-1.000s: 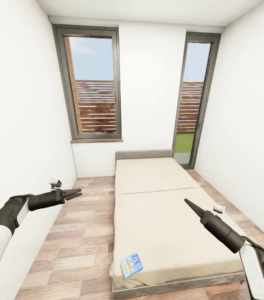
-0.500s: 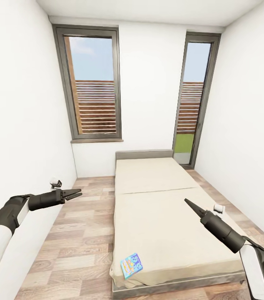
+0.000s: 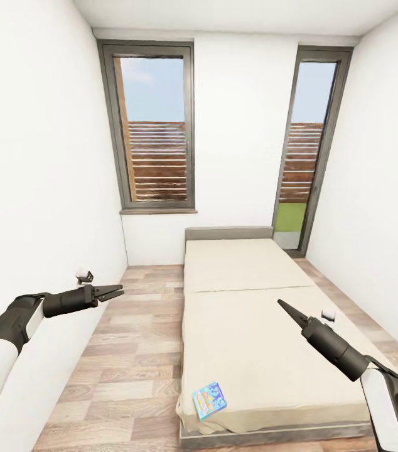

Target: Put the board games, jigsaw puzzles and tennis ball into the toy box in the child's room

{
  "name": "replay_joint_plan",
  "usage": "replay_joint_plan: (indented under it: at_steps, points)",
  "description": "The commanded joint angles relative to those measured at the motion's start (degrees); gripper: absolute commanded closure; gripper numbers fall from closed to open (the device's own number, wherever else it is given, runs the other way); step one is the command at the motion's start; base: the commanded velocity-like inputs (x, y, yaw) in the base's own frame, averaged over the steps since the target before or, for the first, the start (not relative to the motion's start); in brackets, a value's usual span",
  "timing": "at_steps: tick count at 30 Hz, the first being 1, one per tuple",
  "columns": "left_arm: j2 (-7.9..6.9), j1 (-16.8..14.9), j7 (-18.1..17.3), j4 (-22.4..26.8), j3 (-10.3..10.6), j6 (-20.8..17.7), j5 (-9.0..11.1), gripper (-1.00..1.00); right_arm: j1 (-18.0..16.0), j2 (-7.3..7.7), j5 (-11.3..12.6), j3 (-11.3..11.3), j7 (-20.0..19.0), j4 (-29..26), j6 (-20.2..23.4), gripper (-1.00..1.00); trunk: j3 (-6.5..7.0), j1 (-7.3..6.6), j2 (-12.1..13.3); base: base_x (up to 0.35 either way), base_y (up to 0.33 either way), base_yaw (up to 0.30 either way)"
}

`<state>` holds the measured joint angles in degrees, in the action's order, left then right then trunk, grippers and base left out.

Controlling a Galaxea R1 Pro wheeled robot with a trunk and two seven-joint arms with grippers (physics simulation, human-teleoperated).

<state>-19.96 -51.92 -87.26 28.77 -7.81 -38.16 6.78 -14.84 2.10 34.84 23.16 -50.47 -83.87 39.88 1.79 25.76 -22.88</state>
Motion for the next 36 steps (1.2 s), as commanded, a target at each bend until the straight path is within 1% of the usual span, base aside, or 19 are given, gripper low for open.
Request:
replay_joint_plan:
  at_steps: [1, 6, 11, 30, 34, 36]
  points:
    - [0.01, 0.0, -0.2, 0.0, 0.0, -0.6, 0.0, -1.00, 0.0, 0.01, 0.2, 0.0, -0.1, 0.0, 0.4, -1.00, -0.03, 0.02, 0.0, 0.000, 0.011, 0.273]
    - [0.01, 0.0, -0.2, 0.0, 0.0, -0.6, 0.0, -1.00, 0.0, -0.02, 0.2, 0.0, -0.2, 0.0, 0.3, -1.00, -0.03, 0.02, 0.0, 0.000, 0.005, 0.272]
    - [0.01, 0.0, -0.2, 0.0, 0.0, -0.6, 0.0, -1.00, 0.0, 0.00, 0.2, 0.1, -0.2, 0.0, 0.3, -1.00, -0.03, 0.02, 0.0, 0.000, 0.001, 0.107]
    - [0.01, 0.0, -0.2, 0.0, 0.0, -0.6, 0.0, -1.00, 0.0, 0.10, 0.3, 0.2, 0.9, 1.8, 0.3, -1.00, -0.03, 0.02, 0.0, 0.000, 0.000, 0.004]
    - [0.01, 0.0, -0.2, 0.0, 0.0, -0.6, 0.0, -1.00, 0.0, -0.12, 0.2, 0.2, 1.7, 2.0, 0.3, -1.00, -0.03, 0.02, 0.0, 0.000, 0.000, 0.000]
    - [0.01, 0.0, -0.2, 0.0, 0.0, -0.6, 0.0, -1.00, 0.0, -0.05, 0.2, 0.2, 3.1, 1.8, 0.4, -1.00, -0.03, 0.02, 0.0, 0.000, 0.000, 0.000]
